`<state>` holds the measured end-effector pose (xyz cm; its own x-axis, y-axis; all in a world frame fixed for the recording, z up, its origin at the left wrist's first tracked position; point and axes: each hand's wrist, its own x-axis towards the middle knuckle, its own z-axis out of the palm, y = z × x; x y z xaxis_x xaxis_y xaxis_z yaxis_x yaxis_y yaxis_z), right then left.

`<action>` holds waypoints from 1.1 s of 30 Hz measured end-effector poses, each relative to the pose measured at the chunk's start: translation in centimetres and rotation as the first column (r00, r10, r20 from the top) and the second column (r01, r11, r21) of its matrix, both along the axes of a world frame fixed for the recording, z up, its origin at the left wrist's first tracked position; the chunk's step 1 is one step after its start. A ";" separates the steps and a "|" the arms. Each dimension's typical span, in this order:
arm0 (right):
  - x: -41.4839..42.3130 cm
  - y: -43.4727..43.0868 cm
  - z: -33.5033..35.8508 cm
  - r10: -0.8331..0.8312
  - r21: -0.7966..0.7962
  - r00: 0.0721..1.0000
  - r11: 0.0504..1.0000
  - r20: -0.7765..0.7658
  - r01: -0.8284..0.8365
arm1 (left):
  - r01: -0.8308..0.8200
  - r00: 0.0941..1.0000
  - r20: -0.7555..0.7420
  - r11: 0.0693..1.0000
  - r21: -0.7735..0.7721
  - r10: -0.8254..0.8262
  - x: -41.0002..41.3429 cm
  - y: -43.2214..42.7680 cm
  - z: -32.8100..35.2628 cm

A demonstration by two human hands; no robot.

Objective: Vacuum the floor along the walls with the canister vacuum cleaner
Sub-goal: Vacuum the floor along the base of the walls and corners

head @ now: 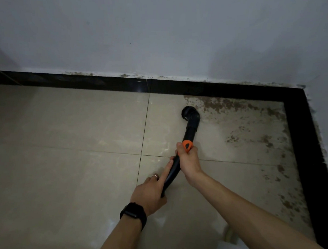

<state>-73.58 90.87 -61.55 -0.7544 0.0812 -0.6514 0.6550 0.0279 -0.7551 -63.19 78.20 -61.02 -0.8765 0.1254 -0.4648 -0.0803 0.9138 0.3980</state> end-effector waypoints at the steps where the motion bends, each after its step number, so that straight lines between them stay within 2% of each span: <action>1: -0.2 0.0 0.0 0.007 0.004 1.000 1.000 -0.002 -0.007 | -0.004 1.000 0.000 1.000 -0.002 0.004 -0.2 0.0 0.0; 6: -0.9 -0.4 0.2 0.005 -0.027 0.999 1.000 -0.042 -0.006 | -0.018 1.000 0.009 1.000 -0.015 0.018 -0.9 -0.1 0.1; 13: -0.9 0.5 -0.4 0.059 0.033 0.993 0.998 -0.102 -0.056 | -0.039 0.999 0.006 0.999 -0.001 0.039 -1.3 0.2 0.1; 16: -0.5 0.8 -0.8 0.087 0.054 0.992 0.995 -0.089 -0.083 | -0.042 0.999 -0.009 0.999 0.009 0.042 -1.4 0.2 0.2; 21: -0.7 0.7 -1.1 0.048 -0.004 0.998 0.999 -0.046 -0.048 | -0.042 0.999 -0.016 0.999 0.011 0.042 -1.9 0.1 -0.1; 33: -2.3 0.3 -1.8 -0.008 0.014 1.000 1.000 -0.019 0.008 | -0.022 0.999 -0.029 0.999 0.033 0.023 -3.2 1.1 -0.3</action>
<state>-75.92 91.19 -63.31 -0.7660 0.0960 -0.6356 0.6406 0.0331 -0.7671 -66.35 79.25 -61.34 -0.8922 0.1206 -0.4351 -0.0884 0.8984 0.4302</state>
